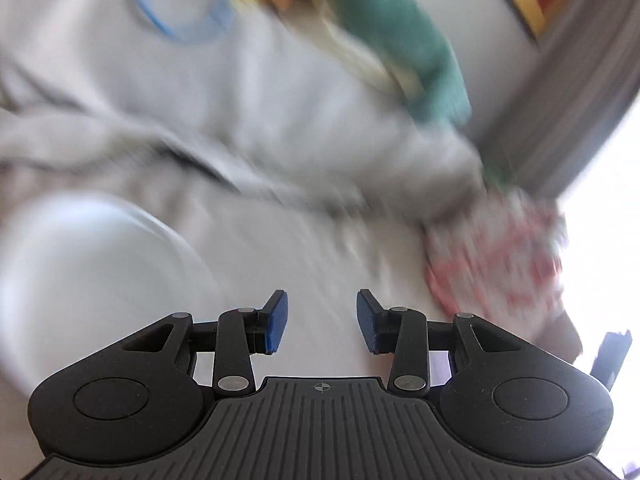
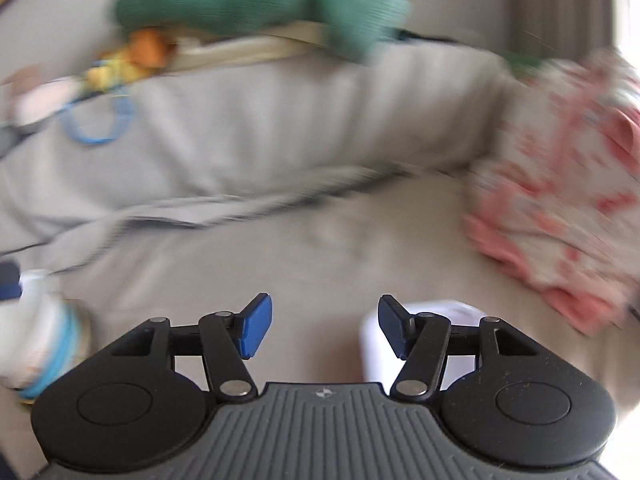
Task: Organize plates and bowls
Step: 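Move both tools to the white-and-red rectangular tray and grasp its rim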
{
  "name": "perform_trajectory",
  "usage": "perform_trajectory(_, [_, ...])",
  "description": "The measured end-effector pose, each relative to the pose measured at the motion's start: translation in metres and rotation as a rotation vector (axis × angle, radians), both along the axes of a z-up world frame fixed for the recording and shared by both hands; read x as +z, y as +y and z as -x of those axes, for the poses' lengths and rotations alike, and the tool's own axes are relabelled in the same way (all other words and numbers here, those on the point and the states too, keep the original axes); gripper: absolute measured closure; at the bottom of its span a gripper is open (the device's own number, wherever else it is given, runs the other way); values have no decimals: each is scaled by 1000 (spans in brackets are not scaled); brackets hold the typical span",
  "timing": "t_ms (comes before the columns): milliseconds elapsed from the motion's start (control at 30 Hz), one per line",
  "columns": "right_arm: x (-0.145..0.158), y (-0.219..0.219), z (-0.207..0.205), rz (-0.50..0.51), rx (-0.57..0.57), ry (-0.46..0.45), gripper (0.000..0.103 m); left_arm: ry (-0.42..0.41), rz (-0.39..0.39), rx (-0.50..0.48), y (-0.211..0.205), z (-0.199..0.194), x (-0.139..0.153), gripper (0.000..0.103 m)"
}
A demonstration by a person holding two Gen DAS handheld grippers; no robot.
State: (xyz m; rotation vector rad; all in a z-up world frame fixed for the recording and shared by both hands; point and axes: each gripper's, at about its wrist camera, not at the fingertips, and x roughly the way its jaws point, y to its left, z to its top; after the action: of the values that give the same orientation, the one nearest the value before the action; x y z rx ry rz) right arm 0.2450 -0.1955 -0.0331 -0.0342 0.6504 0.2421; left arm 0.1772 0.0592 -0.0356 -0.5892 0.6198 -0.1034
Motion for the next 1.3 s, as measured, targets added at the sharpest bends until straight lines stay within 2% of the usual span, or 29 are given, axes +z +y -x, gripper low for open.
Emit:
perform_trajectory(100, [-13,-56,-16,-41,-118,24,44,92,34,-159,-61,-46,-19,61])
perform_trajectory(200, [-32,-101,-24,-134,-197,70,44,160,60,-247,-110,-82,-43,61])
perform_trajectory(333, [-70,-140,-33,-263,-260,162,44,238,37,-269,-157,-113,-72,61])
perform_trajectory(467, [-96,-144,-41,-338,-246,245,48,293,27,-277,-176,-127,-94,61])
perform_trajectory(500, [-99,-141,-42,-359,-224,269,49,301,38,-278,-175,-126,-98,65])
perform_trajectory(533, [-102,-137,-41,-379,-197,291,52,308,34,-267,-173,-125,-100,64])
perform_trajectory(567, [-104,-131,-40,-387,-178,307,52,304,17,-251,-169,-120,-100,69])
perform_trajectory(733, [-99,-85,-25,-362,-51,326,52,315,30,-173,-118,-78,-94,69])
perform_trajectory(933, [-95,-5,14,-282,170,365,52,380,49,-30,-58,-2,-102,71])
perform_trajectory(1067, [-94,37,48,-209,308,376,52,380,59,49,-26,35,-103,72])
perform_trajectory(1200, [-89,50,60,-168,319,343,51,375,4,121,-13,40,-106,72])
perform_trajectory(1300, [-88,42,55,-153,250,306,46,378,24,105,-13,35,-112,73])
